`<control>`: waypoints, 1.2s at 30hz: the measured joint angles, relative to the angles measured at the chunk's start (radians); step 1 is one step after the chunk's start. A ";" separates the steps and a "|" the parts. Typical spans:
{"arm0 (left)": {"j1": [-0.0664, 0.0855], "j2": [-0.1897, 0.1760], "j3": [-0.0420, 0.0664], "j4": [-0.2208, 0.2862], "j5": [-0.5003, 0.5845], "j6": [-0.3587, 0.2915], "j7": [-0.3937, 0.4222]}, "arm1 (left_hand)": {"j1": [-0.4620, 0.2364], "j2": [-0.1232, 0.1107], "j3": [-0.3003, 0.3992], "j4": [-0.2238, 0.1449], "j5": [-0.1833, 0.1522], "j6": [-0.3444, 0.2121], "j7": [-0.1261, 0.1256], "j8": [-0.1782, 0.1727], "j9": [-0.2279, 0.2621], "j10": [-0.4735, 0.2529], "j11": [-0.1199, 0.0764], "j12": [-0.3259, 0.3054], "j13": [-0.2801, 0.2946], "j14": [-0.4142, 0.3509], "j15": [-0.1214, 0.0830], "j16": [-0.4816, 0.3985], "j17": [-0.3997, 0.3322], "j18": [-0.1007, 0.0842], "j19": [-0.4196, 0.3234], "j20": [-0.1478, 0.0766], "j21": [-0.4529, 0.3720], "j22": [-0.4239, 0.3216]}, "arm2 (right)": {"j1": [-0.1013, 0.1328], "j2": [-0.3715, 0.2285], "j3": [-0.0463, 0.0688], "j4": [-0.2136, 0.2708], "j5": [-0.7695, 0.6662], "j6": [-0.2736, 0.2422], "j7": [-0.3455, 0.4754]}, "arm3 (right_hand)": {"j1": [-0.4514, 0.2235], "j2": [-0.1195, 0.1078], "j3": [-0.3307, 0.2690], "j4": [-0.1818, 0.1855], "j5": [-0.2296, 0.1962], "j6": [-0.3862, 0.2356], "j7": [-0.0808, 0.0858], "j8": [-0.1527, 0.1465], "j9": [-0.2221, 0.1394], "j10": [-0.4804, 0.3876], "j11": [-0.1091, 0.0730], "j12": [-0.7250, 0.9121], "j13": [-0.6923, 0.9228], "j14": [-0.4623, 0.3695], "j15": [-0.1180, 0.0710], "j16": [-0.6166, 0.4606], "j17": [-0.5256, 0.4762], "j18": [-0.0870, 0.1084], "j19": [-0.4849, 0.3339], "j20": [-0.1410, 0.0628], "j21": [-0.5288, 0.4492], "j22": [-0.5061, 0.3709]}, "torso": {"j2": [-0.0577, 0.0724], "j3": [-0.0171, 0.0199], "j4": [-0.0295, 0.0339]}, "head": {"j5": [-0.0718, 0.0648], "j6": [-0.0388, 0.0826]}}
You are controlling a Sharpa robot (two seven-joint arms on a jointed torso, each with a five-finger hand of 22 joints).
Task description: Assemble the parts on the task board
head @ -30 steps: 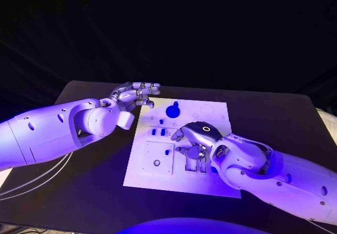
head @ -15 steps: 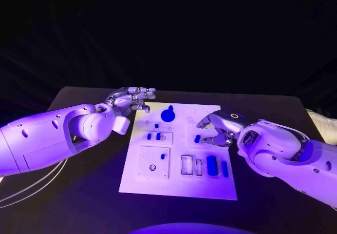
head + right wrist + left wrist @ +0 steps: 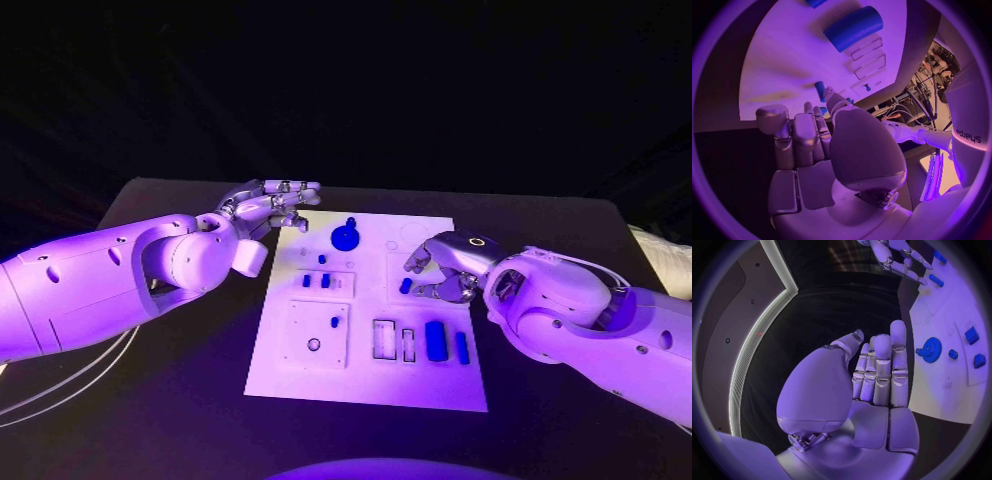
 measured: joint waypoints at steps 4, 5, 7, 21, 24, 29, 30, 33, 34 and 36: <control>0.000 0.000 0.000 0.000 -0.001 0.001 0.000 | 0.000 0.000 0.000 0.000 0.000 0.000 0.000 0.000 0.000 0.000 0.000 0.000 0.000 0.000 0.000 0.000 0.000 0.000 0.000 0.000 0.000 0.000 | -0.003 0.019 -0.002 -0.015 -0.001 -0.001 0.001 | 0.013 0.013 0.022 0.003 -0.007 0.013 0.004 0.000 0.000 0.014 -0.001 0.004 -0.003 0.000 0.000 0.000 0.000 0.000 0.004 -0.004 0.000 0.002 | 0.000 0.0001 -0.0001 | 0.000 -0.001; 0.000 0.000 0.000 0.000 -0.001 0.001 0.000 | 0.000 0.000 0.000 0.000 0.000 0.000 0.000 0.000 0.000 0.000 0.000 0.000 0.000 0.000 0.000 0.000 0.000 0.000 0.000 0.000 0.000 0.000 | -0.003 0.023 -0.003 -0.019 -0.002 -0.001 0.001 | 0.014 0.014 0.029 0.002 -0.007 0.016 0.000 0.000 0.000 0.020 -0.002 0.004 -0.004 0.000 0.000 0.000 0.000 0.000 0.004 -0.004 0.000 0.003 | 0.000 0.0000 -0.0001 | 0.000 -0.002; 0.000 0.000 0.000 0.000 -0.001 0.001 0.000 | 0.000 0.000 0.000 0.000 0.000 0.000 0.000 0.000 0.000 0.000 0.000 0.000 0.000 0.000 0.000 0.000 0.000 0.000 0.000 0.000 0.000 0.000 | -0.004 0.031 -0.004 -0.024 -0.003 -0.001 0.001 | 0.020 0.020 0.038 0.001 -0.007 0.020 0.004 0.000 0.000 0.028 -0.002 0.004 -0.004 0.000 0.000 0.000 0.000 0.000 0.004 -0.003 0.000 0.007 | 0.000 -0.0006 0.0000 | -0.001 -0.003; 0.000 0.000 0.000 0.000 -0.002 0.003 -0.001 | 0.000 0.000 0.000 0.000 0.000 0.000 0.000 0.000 0.000 0.000 0.000 0.000 0.000 0.000 0.000 0.000 -0.001 0.000 0.000 0.000 0.000 -0.001 | -0.007 0.052 -0.007 -0.037 -0.011 -0.002 0.004 | 0.025 0.025 0.120 -0.003 -0.015 0.110 0.000 0.027 0.011 0.143 -0.015 0.011 -0.005 0.000 0.000 0.051 0.047 0.000 0.029 -0.011 0.048 0.067 | 0.000 0.0001 -0.0012 | -0.003 -0.005; 0.000 0.000 0.000 0.000 -0.002 0.004 -0.002 | 0.000 0.000 0.000 0.000 0.000 0.000 0.000 0.000 0.000 0.000 0.000 0.000 0.000 0.000 0.000 0.000 -0.001 0.000 0.000 0.000 0.000 -0.001 | -0.007 0.053 -0.007 -0.037 -0.016 -0.002 0.002 | 0.025 0.025 0.137 -0.010 -0.025 0.131 -0.005 0.034 0.015 0.153 -0.008 0.011 -0.002 -0.002 -0.005 0.056 0.052 0.000 0.031 -0.014 0.056 0.077 | 0.000 0.0003 -0.0012 | -0.004 -0.007; 0.000 0.000 0.000 0.000 -0.003 0.004 -0.003 | 0.000 0.000 0.000 0.000 0.000 0.000 0.000 0.000 0.000 0.000 0.000 0.000 0.000 0.000 0.000 0.000 -0.001 0.000 0.000 0.000 0.000 -0.001 | -0.008 0.054 -0.007 -0.036 -0.026 -0.001 -0.001 | 0.025 0.025 0.157 -0.021 -0.031 0.145 -0.007 0.035 0.019 0.159 -0.002 0.009 0.000 0.000 -0.007 0.064 0.058 0.000 0.036 -0.018 0.062 0.087 | 0.000 0.0003 -0.0010 | -0.007 -0.009; 0.000 0.000 0.000 0.000 -0.003 0.004 -0.003 | 0.000 0.000 0.000 0.000 0.000 0.000 0.000 0.000 0.000 0.000 0.000 0.000 0.000 0.000 0.000 0.000 -0.001 0.000 0.000 0.000 0.000 -0.001 | -0.008 0.054 -0.007 -0.036 -0.029 -0.001 -0.002 | 0.025 0.025 0.157 -0.022 -0.031 0.145 -0.007 0.035 0.019 0.161 0.000 0.008 0.001 0.000 -0.007 0.064 0.058 0.000 0.036 -0.018 0.062 0.087 | 0.000 0.0002 -0.0007 | -0.007 -0.010; 0.000 0.000 0.000 0.000 -0.003 0.005 -0.004 | 0.000 0.000 0.000 0.000 0.000 0.000 0.000 0.000 0.000 0.000 0.000 0.000 0.000 0.000 0.000 0.000 -0.001 0.000 0.000 0.000 0.000 -0.001 | -0.008 0.055 -0.007 -0.037 -0.036 -0.001 -0.004 | 0.027 0.027 0.164 -0.029 -0.031 0.145 -0.007 0.035 0.019 0.164 0.001 0.003 0.002 0.000 -0.007 0.064 0.058 0.000 0.036 -0.018 0.064 0.089 | 0.000 0.0000 -0.0006 | -0.009 -0.010; 0.000 0.000 0.000 0.000 -0.004 0.005 -0.004 | 0.000 0.000 0.000 0.000 0.000 0.000 0.000 0.000 0.000 0.000 0.000 0.000 0.001 0.000 0.000 0.000 -0.001 0.000 0.000 0.000 0.000 -0.001 | -0.008 0.056 -0.007 -0.038 -0.040 0.000 -0.005 | 0.027 0.027 0.166 -0.031 -0.031 0.145 -0.007 0.035 0.019 0.164 0.001 -0.001 0.002 0.000 -0.007 0.064 0.058 0.000 0.036 -0.018 0.066 0.090 | 0.000 0.0000 -0.0006 | -0.009 -0.010; 0.000 0.000 0.000 0.000 -0.004 0.005 -0.005 | 0.000 0.000 0.000 0.000 0.000 0.000 0.000 0.000 0.000 0.000 0.000 0.000 0.001 0.000 0.000 0.000 -0.001 0.000 0.000 0.000 0.000 -0.001 | -0.008 0.057 -0.007 -0.039 -0.045 0.001 -0.006 | 0.028 0.028 0.170 -0.034 -0.032 0.145 -0.007 0.035 0.019 0.164 0.001 -0.004 0.002 0.000 -0.007 0.064 0.058 0.000 0.036 -0.018 0.067 0.091 | 0.000 0.0001 -0.0006 | -0.009 -0.010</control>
